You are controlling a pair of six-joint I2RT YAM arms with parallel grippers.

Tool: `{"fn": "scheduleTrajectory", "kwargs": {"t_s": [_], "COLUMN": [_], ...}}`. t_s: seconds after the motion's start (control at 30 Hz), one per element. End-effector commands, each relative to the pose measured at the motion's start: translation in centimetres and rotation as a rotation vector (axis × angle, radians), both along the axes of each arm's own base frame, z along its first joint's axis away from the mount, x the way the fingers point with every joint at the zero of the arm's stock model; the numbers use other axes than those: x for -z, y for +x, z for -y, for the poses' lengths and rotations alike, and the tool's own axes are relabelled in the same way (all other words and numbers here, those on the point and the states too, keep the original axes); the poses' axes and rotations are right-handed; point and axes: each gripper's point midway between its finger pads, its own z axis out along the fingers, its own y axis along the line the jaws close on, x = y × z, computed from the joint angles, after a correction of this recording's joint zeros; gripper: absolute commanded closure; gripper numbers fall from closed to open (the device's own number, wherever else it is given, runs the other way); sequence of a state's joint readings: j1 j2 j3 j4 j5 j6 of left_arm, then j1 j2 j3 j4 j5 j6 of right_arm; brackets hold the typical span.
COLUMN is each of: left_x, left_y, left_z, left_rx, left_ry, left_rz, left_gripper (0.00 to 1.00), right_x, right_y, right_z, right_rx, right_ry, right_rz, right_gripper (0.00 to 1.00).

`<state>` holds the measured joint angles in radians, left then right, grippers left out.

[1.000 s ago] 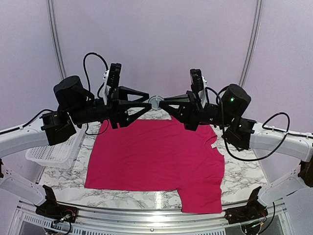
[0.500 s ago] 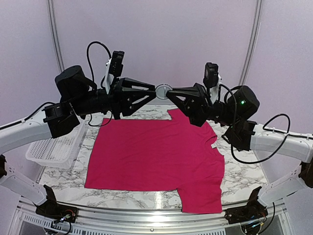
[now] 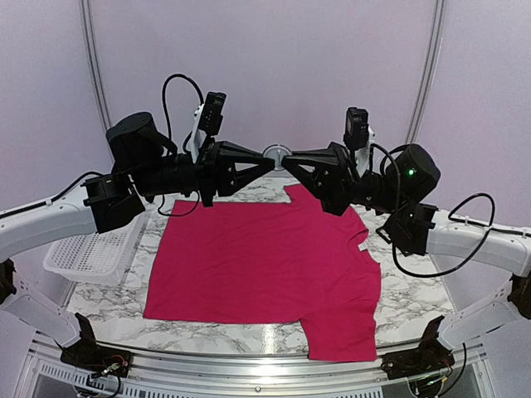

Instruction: Pin the brooch onto the clothing

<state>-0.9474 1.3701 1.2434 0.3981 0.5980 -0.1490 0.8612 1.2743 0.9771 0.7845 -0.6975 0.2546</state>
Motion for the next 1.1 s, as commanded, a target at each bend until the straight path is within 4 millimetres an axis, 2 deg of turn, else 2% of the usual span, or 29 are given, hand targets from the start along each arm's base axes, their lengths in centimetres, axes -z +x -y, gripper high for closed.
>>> {"fn": "scheduleTrajectory", "kwargs": {"t_s": [0.0,0.2,0.3,0.37,0.5,0.63,0.9,0.97,1.03,1.07], "left_x": [-1.6,-1.4,-1.0,-0.8,-0.7,-0.4,-0.1,0.0,0.0,-0.1], "left_y": [-0.5,-0.5,-0.2,-0.1,-0.2,-0.2,-0.1,-0.1,-0.1,-0.2], "left_z": [-0.1,-0.4,-0.6,-0.6,-0.5,-0.6,-0.7,-0.8,-0.8,-0.9], "left_rx": [0.010,-0.009,-0.031,-0.042,-0.038,-0.045,-0.061,-0.063,-0.064,-0.065], "left_ry": [-0.035,-0.033,-0.029,-0.026,-0.023,-0.019,-0.010,-0.009,-0.007,-0.009], "left_rz": [0.040,0.049,0.048,0.048,0.054,0.060,0.087,0.091,0.090,0.092], "left_gripper": [1.00,1.00,1.00,1.00,1.00,1.00,1.00,1.00,1.00,1.00], "right_x": [-0.6,-0.4,-0.5,-0.6,-0.8,-1.1,-1.2,-1.2,-1.2,-1.1], "right_y": [-0.5,-0.1,0.1,0.1,0.0,-0.1,1.0,1.0,1.0,1.0], "right_z": [0.1,0.1,0.3,0.3,0.2,0.5,0.7,0.7,0.8,0.8], "right_rx": [-0.004,0.023,0.034,0.034,0.022,0.029,0.084,0.084,0.084,0.085], "right_ry": [-0.009,-0.028,-0.037,-0.040,-0.039,-0.039,-0.089,-0.094,-0.095,-0.098], "right_rz": [0.018,0.014,0.009,0.000,-0.003,-0.001,-0.002,-0.003,-0.002,-0.005], "right_gripper": [1.00,1.00,0.78,0.75,0.80,0.81,0.84,0.89,1.00,1.00]}}
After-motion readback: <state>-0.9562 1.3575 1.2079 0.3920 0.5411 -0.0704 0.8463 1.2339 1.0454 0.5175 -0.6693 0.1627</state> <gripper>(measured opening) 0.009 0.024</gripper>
